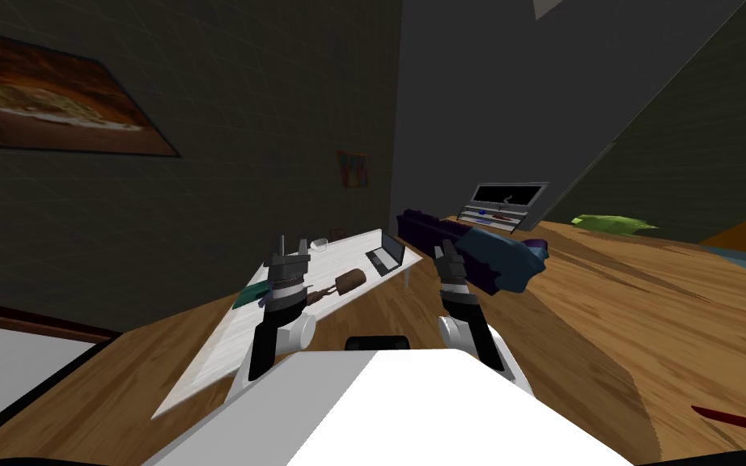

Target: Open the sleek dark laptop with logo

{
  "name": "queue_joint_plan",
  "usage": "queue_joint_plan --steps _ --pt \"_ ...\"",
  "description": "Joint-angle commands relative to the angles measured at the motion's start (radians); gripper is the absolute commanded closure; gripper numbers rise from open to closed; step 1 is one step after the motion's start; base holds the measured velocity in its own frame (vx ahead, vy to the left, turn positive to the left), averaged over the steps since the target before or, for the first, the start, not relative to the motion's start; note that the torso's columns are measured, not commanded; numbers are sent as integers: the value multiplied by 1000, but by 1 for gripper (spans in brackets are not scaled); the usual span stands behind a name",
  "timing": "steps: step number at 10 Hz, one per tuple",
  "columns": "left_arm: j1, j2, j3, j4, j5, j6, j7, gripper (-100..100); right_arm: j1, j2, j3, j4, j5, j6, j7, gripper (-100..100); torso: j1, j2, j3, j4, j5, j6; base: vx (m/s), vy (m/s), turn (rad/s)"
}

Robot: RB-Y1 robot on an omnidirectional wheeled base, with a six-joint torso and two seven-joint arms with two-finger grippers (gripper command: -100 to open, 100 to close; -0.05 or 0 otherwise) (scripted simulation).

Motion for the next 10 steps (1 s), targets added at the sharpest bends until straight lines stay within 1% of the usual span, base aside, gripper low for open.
queue_joint_plan --steps 1,4,5,6,7,10 --pt "0 0 0 0 0 0 0 0 0 0 0 0 0 0 0 0 0 74 -147 74 0 0 0 0 0" --pt "0 0 0 0 0 0 0 0 0 0 0 0 0 0 0 0 0 296 -590 295 0 0 0 0 0" --pt "0 0 0 0 0 0 0 0 -3 -34 5 5 -12 0 -7 -100 0 369 -738 369 0 0 15 -9 14" --pt "0 0 0 0 0 0 0 0 -6 -56 11 11 -25 0 -15 -100 -1 403 -807 402 0 0 16 -26 25" --pt "0 0 0 0 0 0 0 0 -10 -77 18 17 -41 0 -25 -100 -1 412 -826 412 0 0 25 -42 27" --pt "0 0 0 0 0 0 0 0 -27 -124 49 42 -113 -1 -68 -100 -1 415 -832 415 0 0 47 -62 40"
